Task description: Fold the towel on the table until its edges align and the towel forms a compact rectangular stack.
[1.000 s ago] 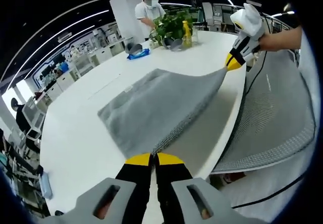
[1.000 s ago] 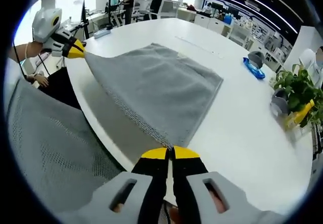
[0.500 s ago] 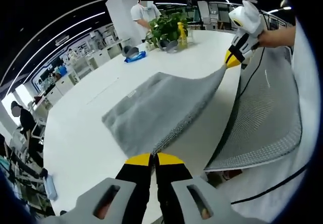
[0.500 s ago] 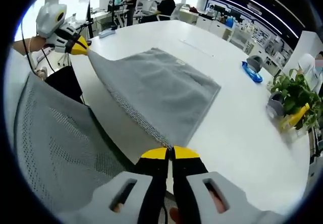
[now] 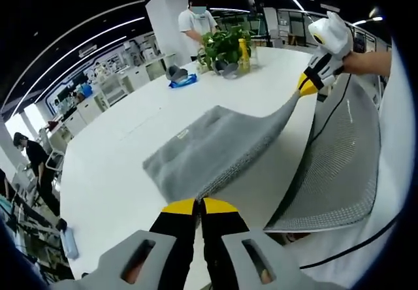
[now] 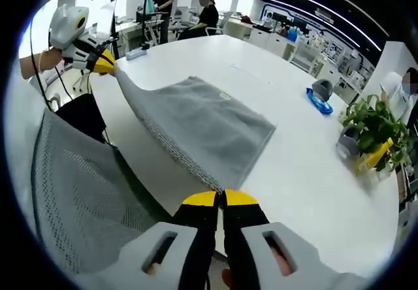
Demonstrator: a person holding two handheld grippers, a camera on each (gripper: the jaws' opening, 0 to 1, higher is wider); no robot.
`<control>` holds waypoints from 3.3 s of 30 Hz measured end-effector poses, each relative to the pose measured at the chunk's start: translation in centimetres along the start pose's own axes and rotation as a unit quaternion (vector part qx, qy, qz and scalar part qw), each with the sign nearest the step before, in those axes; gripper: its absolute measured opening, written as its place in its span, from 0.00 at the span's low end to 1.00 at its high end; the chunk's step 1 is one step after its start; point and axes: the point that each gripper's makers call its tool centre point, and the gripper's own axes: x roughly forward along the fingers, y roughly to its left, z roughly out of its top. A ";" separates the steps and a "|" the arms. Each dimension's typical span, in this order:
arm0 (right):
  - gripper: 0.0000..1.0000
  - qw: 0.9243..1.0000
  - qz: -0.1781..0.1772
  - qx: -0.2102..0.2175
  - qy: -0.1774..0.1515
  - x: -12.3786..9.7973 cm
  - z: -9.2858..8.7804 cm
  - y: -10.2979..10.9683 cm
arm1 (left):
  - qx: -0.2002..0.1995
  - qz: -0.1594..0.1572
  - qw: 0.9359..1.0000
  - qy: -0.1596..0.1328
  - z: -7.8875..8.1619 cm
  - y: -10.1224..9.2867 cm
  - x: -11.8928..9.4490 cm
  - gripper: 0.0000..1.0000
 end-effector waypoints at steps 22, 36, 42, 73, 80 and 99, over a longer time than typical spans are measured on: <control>0.00 0.998 -0.040 -0.004 -0.043 0.0 5.3 -4.6 | -0.039 0.022 0.998 -0.044 4.3 3.4 0.7 0.03; 0.00 0.996 -0.060 0.007 -0.067 2.0 8.3 -7.5 | -0.058 0.053 0.995 -0.063 6.0 6.6 3.0 0.03; 0.00 0.995 -0.076 -0.017 -0.068 2.9 10.0 -8.8 | -0.049 0.064 0.995 -0.064 6.8 8.0 4.0 0.03; 0.00 0.998 -0.050 0.018 -0.032 14.4 10.0 -13.5 | -0.077 0.073 0.994 -0.024 4.0 12.7 15.7 0.03; 0.00 0.998 -0.048 0.035 -0.018 17.4 9.1 -13.9 | -0.090 0.067 0.994 -0.004 2.3 12.7 17.9 0.03; 0.06 0.996 -0.076 0.046 -0.021 20.7 8.5 -15.0 | -0.088 0.110 0.990 -0.008 2.0 14.2 21.1 0.06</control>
